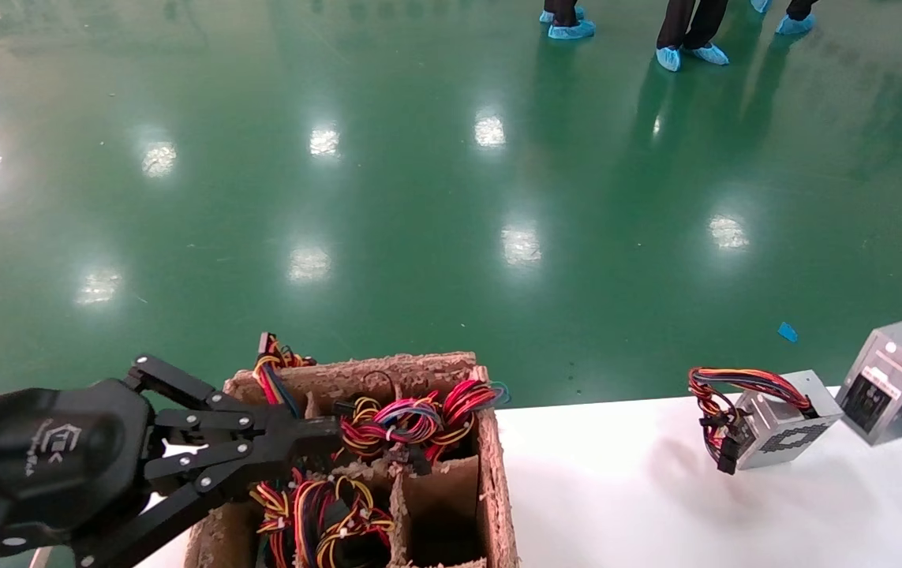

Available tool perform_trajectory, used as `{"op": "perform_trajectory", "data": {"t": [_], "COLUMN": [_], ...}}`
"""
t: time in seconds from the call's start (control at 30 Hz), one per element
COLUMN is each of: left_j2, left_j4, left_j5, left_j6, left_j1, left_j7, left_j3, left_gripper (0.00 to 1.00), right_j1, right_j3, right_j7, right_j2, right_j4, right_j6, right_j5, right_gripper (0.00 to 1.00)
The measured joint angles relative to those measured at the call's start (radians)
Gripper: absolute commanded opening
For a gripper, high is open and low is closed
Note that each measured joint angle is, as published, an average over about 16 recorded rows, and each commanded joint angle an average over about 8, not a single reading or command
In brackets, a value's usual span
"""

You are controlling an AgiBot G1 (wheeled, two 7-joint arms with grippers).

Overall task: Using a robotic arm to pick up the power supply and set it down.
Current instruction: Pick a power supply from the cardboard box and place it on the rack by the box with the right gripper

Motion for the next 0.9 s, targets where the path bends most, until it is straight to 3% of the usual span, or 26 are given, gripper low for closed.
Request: {"op": "perform_trajectory", "data": {"t": [0.9], "left_j2": [0.000], "left_j4": [0.000], "left_j5": [0.000], "left_j6": [0.000], "left_j1": [0.000], "left_j7": [0.000], "left_j3": [0.000], "left_gripper": [0.00], "right_j1": [0.334], "right_j3": [-0.144], "right_j7": [-0.110], "right_j2": [-0.149], "right_j4": [-0.412], "right_j6": [-0.195], "right_j5": [-0.117], "right_gripper": [0.00]}}
